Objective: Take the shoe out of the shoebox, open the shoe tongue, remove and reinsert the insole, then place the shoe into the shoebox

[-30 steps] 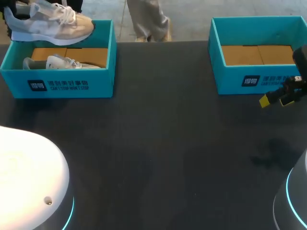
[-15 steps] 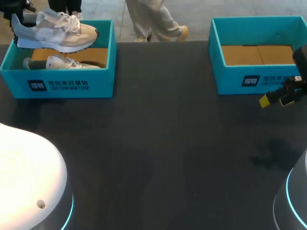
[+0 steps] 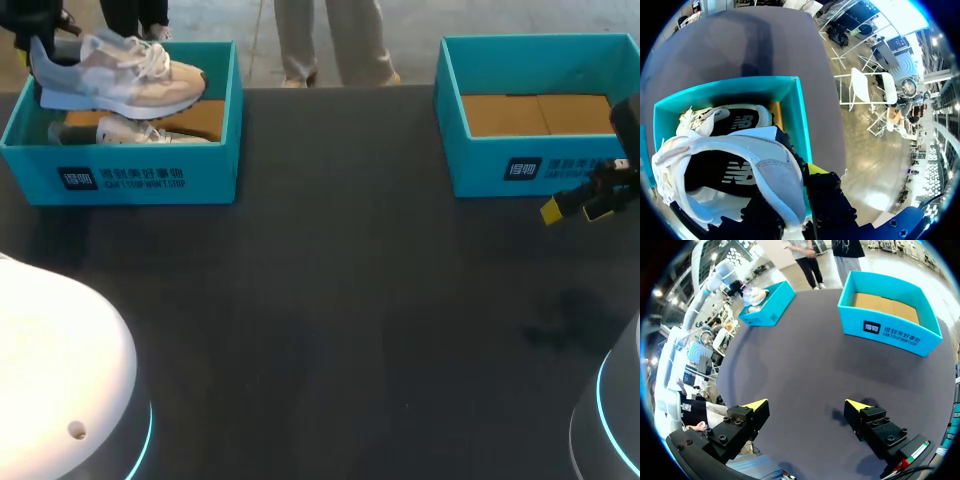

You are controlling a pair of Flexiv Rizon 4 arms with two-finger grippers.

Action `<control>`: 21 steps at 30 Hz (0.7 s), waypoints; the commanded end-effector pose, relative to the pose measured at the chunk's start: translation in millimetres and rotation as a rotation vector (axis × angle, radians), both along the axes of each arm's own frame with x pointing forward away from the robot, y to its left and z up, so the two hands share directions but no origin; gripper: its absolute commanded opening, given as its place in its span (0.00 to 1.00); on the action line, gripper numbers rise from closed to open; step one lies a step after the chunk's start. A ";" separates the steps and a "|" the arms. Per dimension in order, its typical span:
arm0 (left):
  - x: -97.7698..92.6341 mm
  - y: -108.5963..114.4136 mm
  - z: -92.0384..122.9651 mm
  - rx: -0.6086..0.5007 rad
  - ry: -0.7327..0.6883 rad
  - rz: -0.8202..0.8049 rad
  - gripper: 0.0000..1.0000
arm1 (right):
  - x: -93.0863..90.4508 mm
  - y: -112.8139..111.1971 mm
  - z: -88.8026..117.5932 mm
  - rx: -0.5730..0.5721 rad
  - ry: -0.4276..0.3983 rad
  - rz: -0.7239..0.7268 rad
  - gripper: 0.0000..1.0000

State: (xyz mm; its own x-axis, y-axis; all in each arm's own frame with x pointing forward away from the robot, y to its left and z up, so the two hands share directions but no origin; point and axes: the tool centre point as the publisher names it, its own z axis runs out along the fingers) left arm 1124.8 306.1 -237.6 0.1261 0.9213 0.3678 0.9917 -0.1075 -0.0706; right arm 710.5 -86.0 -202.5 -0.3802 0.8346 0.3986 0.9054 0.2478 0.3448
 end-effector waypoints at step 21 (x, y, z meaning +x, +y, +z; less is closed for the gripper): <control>-2.6 2.6 -3.1 -0.025 0.049 -0.024 0.00 | 0.3 0.6 -0.8 -0.001 0.001 -0.001 1.00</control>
